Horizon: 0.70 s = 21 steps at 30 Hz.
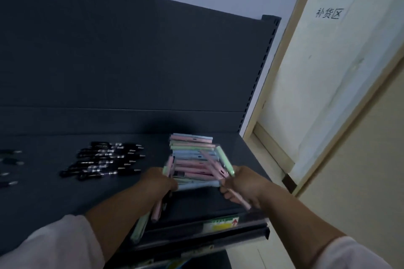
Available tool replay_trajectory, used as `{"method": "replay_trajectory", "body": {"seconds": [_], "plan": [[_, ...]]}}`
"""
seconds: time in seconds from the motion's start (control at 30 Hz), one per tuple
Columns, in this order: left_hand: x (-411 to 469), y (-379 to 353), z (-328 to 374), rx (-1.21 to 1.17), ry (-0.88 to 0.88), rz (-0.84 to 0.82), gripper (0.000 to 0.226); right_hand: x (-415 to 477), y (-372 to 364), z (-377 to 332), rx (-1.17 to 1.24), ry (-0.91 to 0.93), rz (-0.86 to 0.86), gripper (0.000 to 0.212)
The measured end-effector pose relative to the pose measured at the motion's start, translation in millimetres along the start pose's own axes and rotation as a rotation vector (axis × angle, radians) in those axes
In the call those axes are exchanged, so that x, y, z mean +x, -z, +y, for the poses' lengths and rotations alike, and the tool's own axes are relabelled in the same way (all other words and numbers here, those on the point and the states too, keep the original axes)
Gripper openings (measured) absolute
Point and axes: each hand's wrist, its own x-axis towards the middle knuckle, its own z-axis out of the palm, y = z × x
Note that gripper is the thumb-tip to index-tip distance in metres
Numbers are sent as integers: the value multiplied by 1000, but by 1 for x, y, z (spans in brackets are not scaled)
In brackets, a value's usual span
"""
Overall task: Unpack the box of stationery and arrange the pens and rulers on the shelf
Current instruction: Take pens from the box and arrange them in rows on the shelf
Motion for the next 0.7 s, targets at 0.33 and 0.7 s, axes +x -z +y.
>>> {"method": "replay_trajectory", "body": {"seconds": [0.33, 0.7], "plan": [[-8, 3, 11, -254, 24, 162, 14, 41, 34, -22, -224, 168, -350, 16], [-13, 24, 22, -343, 24, 181, 16, 64, 12, -40, -551, 368, -256, 26]]}}
